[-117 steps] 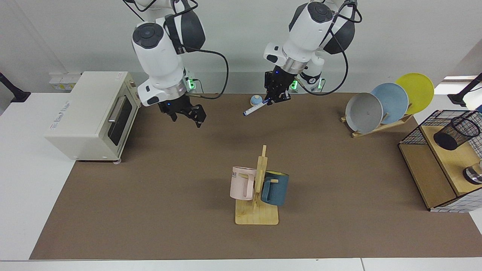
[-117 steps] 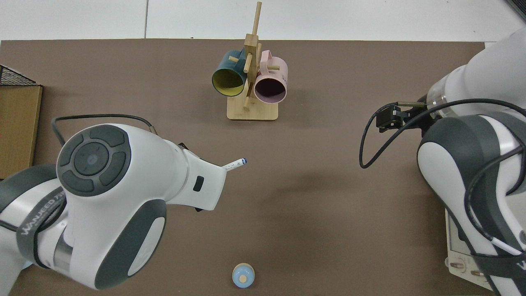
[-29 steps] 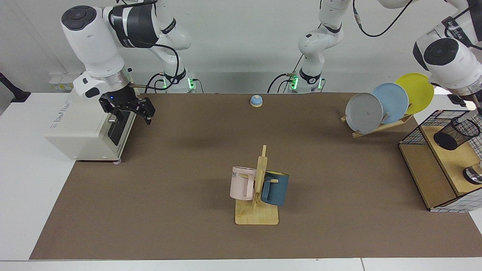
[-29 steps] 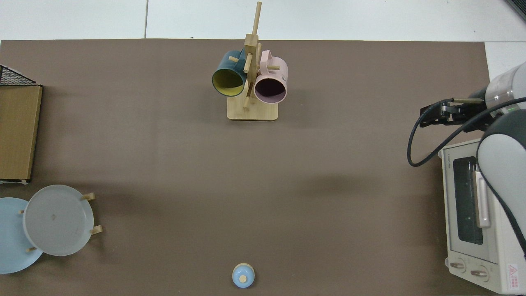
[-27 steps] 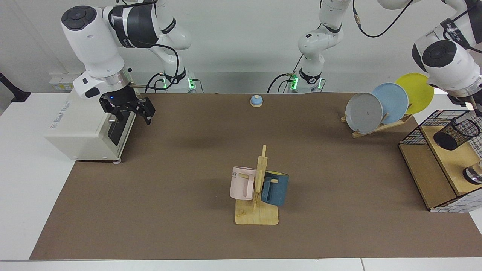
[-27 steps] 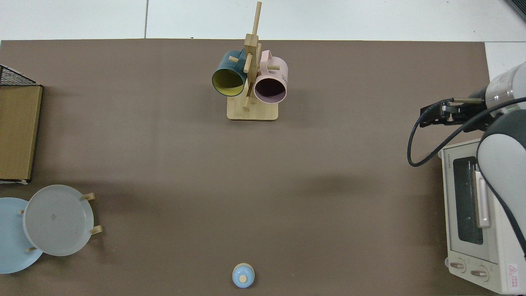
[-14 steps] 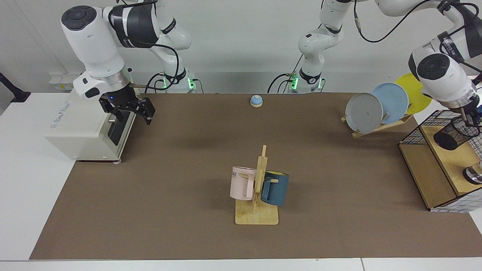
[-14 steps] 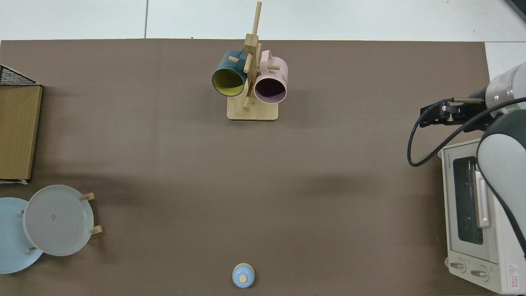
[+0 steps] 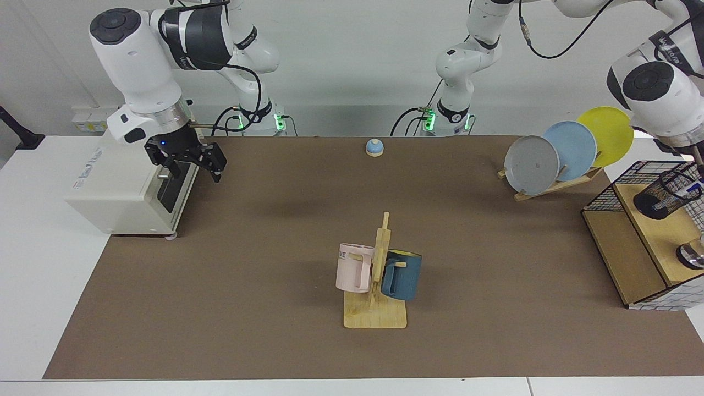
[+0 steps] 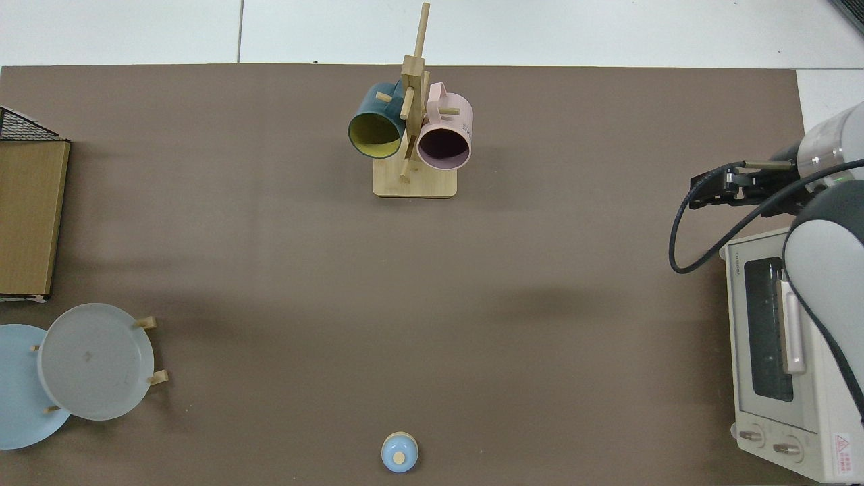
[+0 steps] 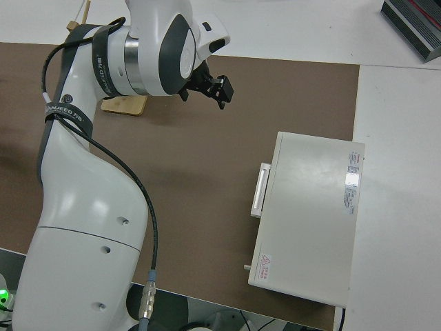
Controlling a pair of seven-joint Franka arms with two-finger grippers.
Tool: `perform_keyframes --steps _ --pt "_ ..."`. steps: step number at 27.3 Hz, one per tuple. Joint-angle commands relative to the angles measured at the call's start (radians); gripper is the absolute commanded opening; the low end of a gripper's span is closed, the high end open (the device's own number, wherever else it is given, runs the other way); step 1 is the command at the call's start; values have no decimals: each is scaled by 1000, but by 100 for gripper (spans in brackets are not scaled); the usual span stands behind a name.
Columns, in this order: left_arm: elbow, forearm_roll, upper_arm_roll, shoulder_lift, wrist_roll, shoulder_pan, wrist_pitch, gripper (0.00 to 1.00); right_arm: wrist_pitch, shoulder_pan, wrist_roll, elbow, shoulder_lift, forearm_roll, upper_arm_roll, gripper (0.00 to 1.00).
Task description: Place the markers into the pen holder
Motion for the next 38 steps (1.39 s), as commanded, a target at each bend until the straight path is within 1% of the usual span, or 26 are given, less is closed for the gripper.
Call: perform_keyframes --steps 1,6,10,13,18,23,26,29,33,38 --pt "70 -23 -14 10 37 -14 -71 100 -6 -17 -21 -6 -9 10 12 100" --pt "102 -98 -14 11 12 -55 -133 100 -6 -17 -21 -6 -9 10 12 100" --pt "118 -192 -14 7 -130 -72 -169 100 -6 -17 -21 -6 -9 10 12 100" --pt "118 -225 -16 -1 -242 -84 -177 100 -6 -17 -21 -6 -9 8 12 100" --pt "116 -317 -33 -6 -483 -112 -212 100 -6 -17 -21 -6 -9 10 12 100" --pt "115 -498 -40 -6 -745 -124 -223 100 -6 -17 -21 -6 -9 10 12 100" --pt "101 -577 -63 -12 -956 -133 -243 100 -6 -17 -21 -6 -9 10 12 100" --pt "89 -630 -92 -13 -1159 -135 -265 100 -6 -17 -21 -6 -9 10 12 100" --pt "66 -735 -106 -27 -1322 -138 -269 100 -6 -17 -21 -6 -9 10 12 100" --pt "49 -839 -140 -36 -1575 -138 -269 100 -6 -17 -21 -6 -9 10 12 100"
